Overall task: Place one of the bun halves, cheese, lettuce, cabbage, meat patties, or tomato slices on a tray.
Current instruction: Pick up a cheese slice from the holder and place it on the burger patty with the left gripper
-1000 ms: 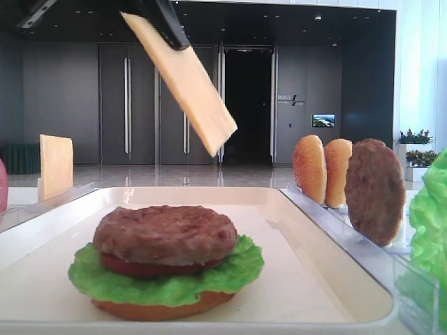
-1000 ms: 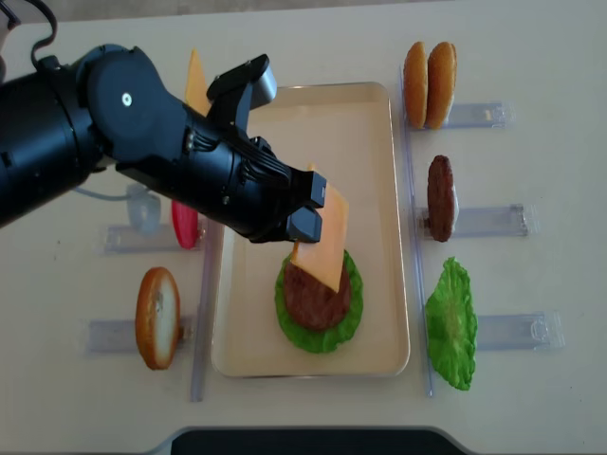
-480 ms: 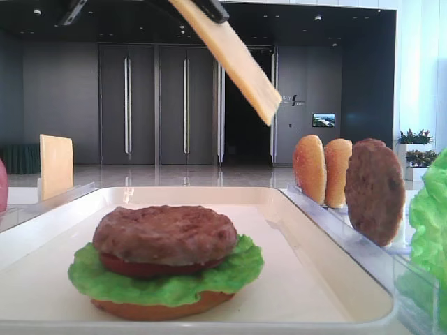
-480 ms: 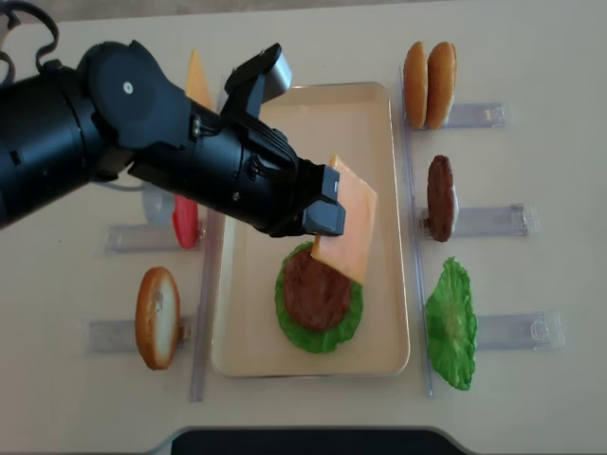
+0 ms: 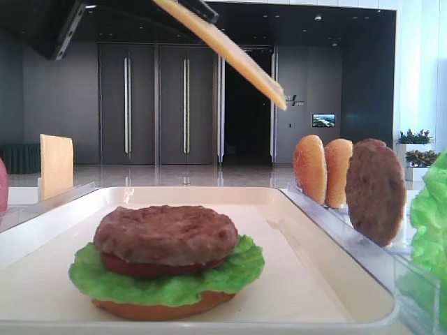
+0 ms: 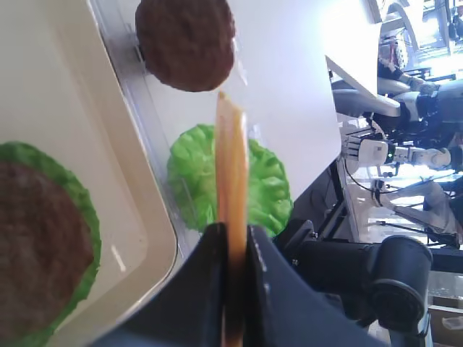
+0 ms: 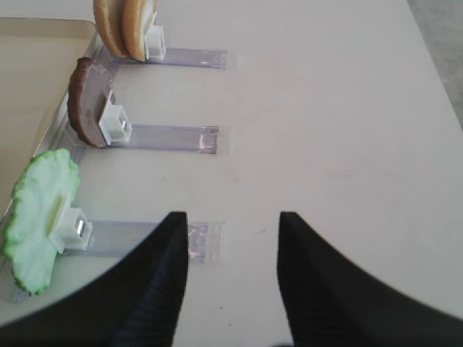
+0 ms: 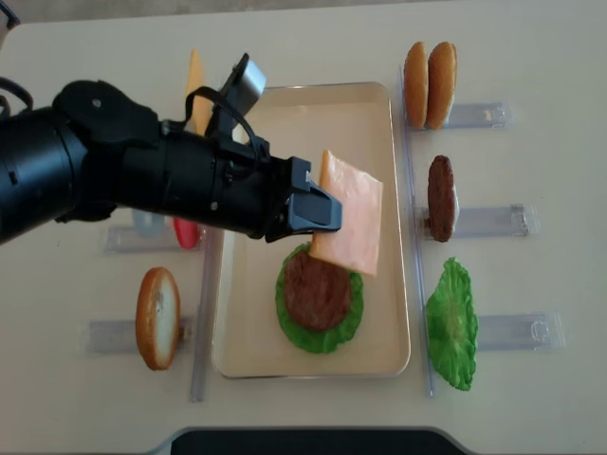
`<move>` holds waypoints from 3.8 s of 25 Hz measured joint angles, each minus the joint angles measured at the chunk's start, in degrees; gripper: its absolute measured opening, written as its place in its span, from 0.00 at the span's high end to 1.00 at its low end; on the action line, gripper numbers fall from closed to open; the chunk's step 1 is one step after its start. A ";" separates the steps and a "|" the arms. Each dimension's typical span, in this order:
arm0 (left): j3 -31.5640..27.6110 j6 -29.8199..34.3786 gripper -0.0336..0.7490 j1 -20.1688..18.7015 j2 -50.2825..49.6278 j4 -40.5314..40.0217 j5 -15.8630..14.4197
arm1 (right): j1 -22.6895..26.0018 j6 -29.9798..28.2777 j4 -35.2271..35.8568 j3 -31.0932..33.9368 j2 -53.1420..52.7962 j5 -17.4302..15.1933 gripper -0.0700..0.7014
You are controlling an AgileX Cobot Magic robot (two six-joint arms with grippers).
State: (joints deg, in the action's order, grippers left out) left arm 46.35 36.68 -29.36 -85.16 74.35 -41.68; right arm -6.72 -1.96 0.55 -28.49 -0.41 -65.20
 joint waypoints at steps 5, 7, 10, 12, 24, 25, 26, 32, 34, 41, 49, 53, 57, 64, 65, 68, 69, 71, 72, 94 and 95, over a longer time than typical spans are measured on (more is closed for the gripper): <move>-4.51 6.18 0.91 0.13 0.00 5.75 -0.70 | 0.00 0.00 -0.05 0.00 0.00 0.00 0.50; -6.17 8.82 0.91 0.27 0.00 8.52 -0.95 | 0.00 0.00 -0.05 0.00 0.00 0.00 0.50; -8.39 11.49 0.91 1.39 0.00 10.92 -2.00 | 0.00 0.00 -0.11 0.00 0.00 0.00 0.50; -10.05 13.64 0.91 3.04 0.00 12.47 -3.01 | 0.00 0.00 -0.11 0.00 0.00 0.00 0.50; -20.08 26.10 0.91 9.39 0.05 22.13 -10.41 | 0.00 0.00 -0.11 0.00 0.00 0.00 0.50; -20.23 26.31 0.91 9.51 0.05 22.17 -10.41 | 0.00 0.00 -0.11 0.00 0.00 0.00 0.50; -20.23 26.49 0.91 9.70 0.05 22.17 -10.41 | 0.00 0.00 -0.11 0.00 0.00 0.00 0.50; -20.23 27.81 0.91 13.43 0.05 22.29 -11.99 | 0.00 0.00 -0.11 0.00 0.00 0.00 0.50; -20.23 27.83 0.91 14.58 0.05 22.43 -12.87 | 0.00 0.00 -0.11 0.00 0.00 0.00 0.50; -20.23 30.25 0.91 14.81 -2.94 22.49 -16.98 | 0.00 0.00 -0.11 0.00 0.00 0.00 0.50; -20.31 33.45 0.91 14.81 -7.17 22.68 -18.25 | 0.00 0.00 -0.11 0.00 0.00 0.00 0.50; -20.31 34.19 0.91 14.81 -8.66 22.70 -18.25 | 0.00 0.00 -0.11 0.00 0.00 0.00 0.50; -20.31 35.08 0.91 14.81 -10.04 22.93 -18.20 | 0.00 0.00 -0.11 0.00 0.00 0.00 0.50; -20.31 36.91 0.91 14.81 -11.43 23.10 -17.21 | 0.00 0.00 -0.11 0.00 0.00 0.00 0.50; -20.31 37.22 0.91 14.81 -11.43 23.10 -17.21 | 0.00 0.00 -0.11 0.00 0.00 0.00 0.50; -20.31 38.01 0.91 14.81 -11.43 23.10 -17.21 | 0.00 0.00 -0.11 0.00 0.00 0.00 0.50; -20.31 38.18 0.91 14.81 -11.43 23.10 -17.08 | 0.00 0.00 -0.11 0.00 0.00 0.00 0.50; -20.31 38.97 0.91 14.81 -11.43 23.10 -16.32 | 0.00 0.00 -0.11 0.00 0.00 0.00 0.50; -20.31 39.26 0.91 14.81 -11.43 23.10 -15.97 | 0.00 0.00 -0.11 0.00 0.00 0.00 0.50; -17.58 42.74 0.91 14.81 -11.43 23.16 -15.42 | 0.00 0.00 -0.10 0.00 0.00 0.00 0.51; -17.58 42.74 0.91 14.81 -11.43 23.16 -15.42 | 0.00 0.00 -0.10 0.00 0.00 0.00 0.51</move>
State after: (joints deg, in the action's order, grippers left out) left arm 28.77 79.41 -14.56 -96.59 97.51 -57.10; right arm -6.72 -1.96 0.45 -28.49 -0.41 -65.20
